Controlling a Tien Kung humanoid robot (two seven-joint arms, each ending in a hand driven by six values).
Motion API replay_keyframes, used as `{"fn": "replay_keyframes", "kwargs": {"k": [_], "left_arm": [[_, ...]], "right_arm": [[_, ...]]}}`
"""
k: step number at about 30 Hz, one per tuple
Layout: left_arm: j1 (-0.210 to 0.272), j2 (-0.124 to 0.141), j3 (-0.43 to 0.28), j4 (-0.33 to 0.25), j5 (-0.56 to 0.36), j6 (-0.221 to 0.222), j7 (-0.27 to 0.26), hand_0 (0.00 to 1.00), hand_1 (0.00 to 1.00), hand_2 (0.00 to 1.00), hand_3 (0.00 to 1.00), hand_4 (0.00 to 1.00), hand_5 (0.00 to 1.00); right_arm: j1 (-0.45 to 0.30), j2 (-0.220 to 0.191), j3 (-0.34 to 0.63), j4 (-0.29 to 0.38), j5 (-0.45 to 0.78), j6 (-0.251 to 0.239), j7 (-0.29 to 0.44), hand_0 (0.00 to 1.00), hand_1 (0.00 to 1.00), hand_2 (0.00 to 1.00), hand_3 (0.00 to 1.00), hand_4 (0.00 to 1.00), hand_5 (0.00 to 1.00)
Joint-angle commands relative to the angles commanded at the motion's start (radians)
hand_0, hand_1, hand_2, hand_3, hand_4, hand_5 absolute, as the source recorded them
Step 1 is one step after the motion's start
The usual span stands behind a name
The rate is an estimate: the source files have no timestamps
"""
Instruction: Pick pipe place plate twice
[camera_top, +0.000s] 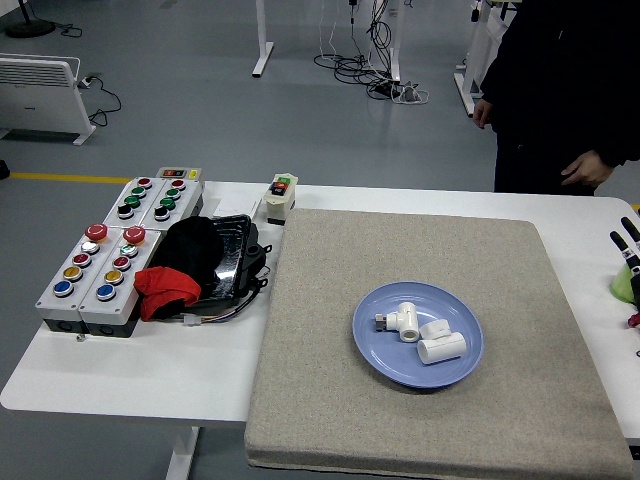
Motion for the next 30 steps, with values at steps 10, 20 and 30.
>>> {"fn": "replay_keyframes", "kwargs": {"k": [10, 20, 30], "left_arm": [[-0.001, 0.001, -0.006, 0.001, 0.008, 0.001, 0.004, 0.619, 0.583, 0.515, 0.584, 0.269, 0.998], [-0.002, 0.002, -0.003, 0.001, 0.004, 0.000, 0.002, 0.619, 0.583, 0.514, 0.585, 0.269, 0.998], [-0.005, 0.001, 0.000, 0.001, 0.000, 0.000, 0.001, 0.620, 0.583, 0.514, 0.585, 0.270, 0.998]], "right_arm": [[-0.004, 0.000, 0.012, 0.000, 0.025, -0.004, -0.010, 0.840, 0.804, 0.873, 0.839, 0.570, 0.565], [-0.006, 0.000, 0.013, -0.003, 0.023, -0.002, -0.012, 0.849, 0.806, 0.873, 0.842, 0.566, 0.593], [-0.009, 0.000, 0.011, -0.001, 0.001, 0.015, -0.024, 0.859, 0.812, 0.875, 0.844, 0.564, 0.611]]}}
